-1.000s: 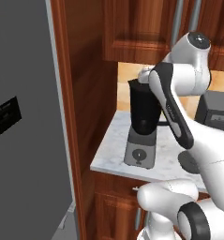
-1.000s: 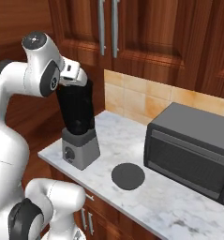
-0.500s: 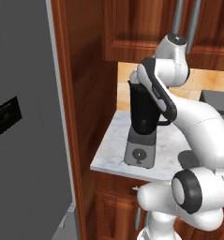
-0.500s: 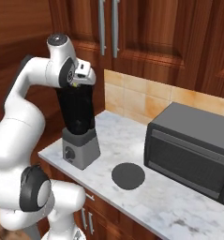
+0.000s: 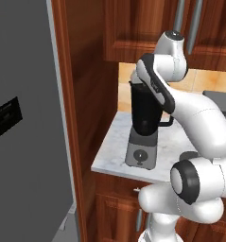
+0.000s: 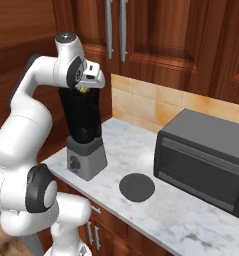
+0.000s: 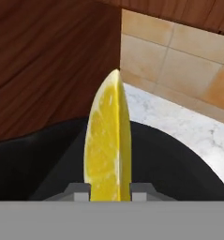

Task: Grab the lemon wedges from the fridge, place them in the blender, close the lid, and turn on the blender to create a marinade.

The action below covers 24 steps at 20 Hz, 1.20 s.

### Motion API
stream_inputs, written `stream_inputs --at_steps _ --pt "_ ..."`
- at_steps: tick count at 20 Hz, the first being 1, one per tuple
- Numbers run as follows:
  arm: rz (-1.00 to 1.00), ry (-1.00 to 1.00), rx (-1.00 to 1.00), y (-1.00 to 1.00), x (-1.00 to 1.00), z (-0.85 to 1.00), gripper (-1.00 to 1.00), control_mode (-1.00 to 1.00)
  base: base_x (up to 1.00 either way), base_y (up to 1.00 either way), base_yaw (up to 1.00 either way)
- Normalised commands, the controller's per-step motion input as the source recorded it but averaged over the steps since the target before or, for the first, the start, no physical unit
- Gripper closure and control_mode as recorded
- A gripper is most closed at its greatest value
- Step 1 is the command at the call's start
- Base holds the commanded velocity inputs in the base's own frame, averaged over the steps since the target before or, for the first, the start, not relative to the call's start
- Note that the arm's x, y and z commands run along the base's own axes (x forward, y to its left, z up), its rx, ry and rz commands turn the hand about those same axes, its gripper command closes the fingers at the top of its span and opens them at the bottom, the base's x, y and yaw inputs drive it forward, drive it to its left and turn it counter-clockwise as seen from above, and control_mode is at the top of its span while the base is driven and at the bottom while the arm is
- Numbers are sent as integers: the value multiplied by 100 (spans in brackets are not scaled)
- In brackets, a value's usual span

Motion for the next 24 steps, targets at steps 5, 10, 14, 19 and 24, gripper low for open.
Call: stream_inputs --at_steps 5,10,14,19,24 --pt "5 0 -5 0 -6 -46 100 -100 0 0 0" --pt "11 -6 -3 0 -75 -38 100 -100 0 0 0" --pt "11 -1 -1 0 -29 -27 100 -100 0 0 0" --pt "8 15 -2 5 46 -40 -100 -100 0 0 0" --pt "8 7 -1 2 23 -24 -100 -100 0 0 0"
